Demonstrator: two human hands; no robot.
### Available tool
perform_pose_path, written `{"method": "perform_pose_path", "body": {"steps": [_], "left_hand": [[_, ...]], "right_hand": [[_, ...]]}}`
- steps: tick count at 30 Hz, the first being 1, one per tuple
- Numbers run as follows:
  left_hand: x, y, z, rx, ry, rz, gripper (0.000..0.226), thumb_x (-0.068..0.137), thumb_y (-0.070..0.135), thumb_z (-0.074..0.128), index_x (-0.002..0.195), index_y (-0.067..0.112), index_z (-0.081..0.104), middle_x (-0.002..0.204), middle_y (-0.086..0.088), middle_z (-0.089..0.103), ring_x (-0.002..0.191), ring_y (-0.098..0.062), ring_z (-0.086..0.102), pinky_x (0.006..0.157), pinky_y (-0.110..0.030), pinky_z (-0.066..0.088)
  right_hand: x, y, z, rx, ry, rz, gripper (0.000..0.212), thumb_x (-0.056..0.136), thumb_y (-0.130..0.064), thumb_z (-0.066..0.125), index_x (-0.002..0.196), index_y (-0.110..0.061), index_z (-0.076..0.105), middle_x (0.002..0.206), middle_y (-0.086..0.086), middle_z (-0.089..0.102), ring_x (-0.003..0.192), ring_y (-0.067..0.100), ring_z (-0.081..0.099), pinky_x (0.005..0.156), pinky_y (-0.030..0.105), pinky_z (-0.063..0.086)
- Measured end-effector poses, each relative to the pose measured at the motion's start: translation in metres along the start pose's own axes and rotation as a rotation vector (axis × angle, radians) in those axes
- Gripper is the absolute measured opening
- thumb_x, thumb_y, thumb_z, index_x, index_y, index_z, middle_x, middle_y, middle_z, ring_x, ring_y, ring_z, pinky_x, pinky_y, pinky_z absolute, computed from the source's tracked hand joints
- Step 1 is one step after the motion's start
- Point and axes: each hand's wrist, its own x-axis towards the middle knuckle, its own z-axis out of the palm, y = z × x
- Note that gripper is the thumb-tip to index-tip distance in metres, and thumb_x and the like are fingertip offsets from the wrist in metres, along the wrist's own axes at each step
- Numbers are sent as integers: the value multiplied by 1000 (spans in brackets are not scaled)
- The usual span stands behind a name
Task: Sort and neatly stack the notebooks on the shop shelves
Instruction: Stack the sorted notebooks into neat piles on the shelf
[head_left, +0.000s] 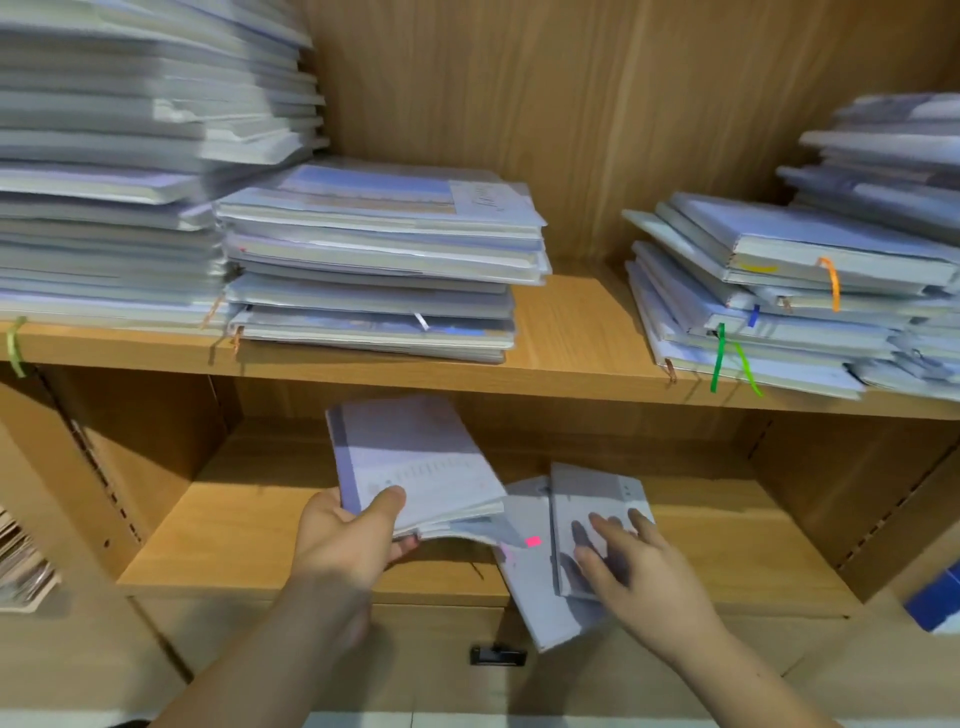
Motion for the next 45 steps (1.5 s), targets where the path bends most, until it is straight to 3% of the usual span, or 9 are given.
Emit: {"method": "perform_pose_path", "body": {"steps": [6,11,14,16,20,27,33,37,45], "left_hand": [[-16,-10,38,-74,-213,32,22,94,13,72,111,19,61,98,0,79,84,-14,77,68,-30,60],[-7,-71,67,326,-355,-151,17,96,18,70,110,15,61,107,-5,74,86,-22,76,73,-37,65],[3,-90,69,780,-378,0,26,94,35,67,110,18,56,105,-4,72,88,-28,74,79,-43,63],[5,-90,72,941,-415,148,33,95,47,62,114,22,54,112,0,70,95,-25,70,79,-35,59],[3,-95,81,1120,-455,246,48,100,57,49,121,14,50,121,-4,68,106,-26,66,84,-33,55],[5,-90,82,956,-475,157,58,100,52,53,143,20,31,119,-2,70,102,-29,70,86,-42,60],[-20,-96,88,956,-477,136,80,104,49,46,160,12,2,155,-3,45,134,-25,53,109,-35,46],[-34,-92,91,895,-454,46,85,108,44,39,159,14,-22,165,-6,23,143,-22,40,112,-31,43],[-30,-77,78,422,-464,-86,57,98,18,65,144,38,38,128,5,66,113,-20,65,83,-34,62]], "right_hand": [[23,19,-9,382,28,230,84,88,-82,12,128,-33,66,136,9,63,126,30,55,96,38,41],[20,28,-21,756,41,411,89,73,-99,19,109,-39,73,123,8,69,110,22,65,106,47,46],[17,38,-25,723,10,409,75,77,-87,49,120,-30,72,136,6,65,112,22,65,105,45,46],[16,38,-22,608,-79,357,92,72,-80,69,142,-21,58,141,5,62,120,25,62,103,43,51],[17,26,-17,307,-71,227,84,84,-65,69,154,-27,42,143,-2,60,128,24,56,101,41,51],[7,38,-12,603,-101,208,72,89,-30,78,151,-28,43,106,-8,77,99,12,73,85,35,59],[4,20,-3,352,-197,289,67,103,-53,41,162,-29,19,133,-3,63,97,15,52,79,29,42],[4,12,-2,546,-191,426,58,104,-44,49,158,-33,30,113,-1,66,90,25,63,62,33,58],[-8,7,-6,901,-166,559,47,98,-25,69,137,-32,44,106,20,72,74,32,66,66,41,61]]}}
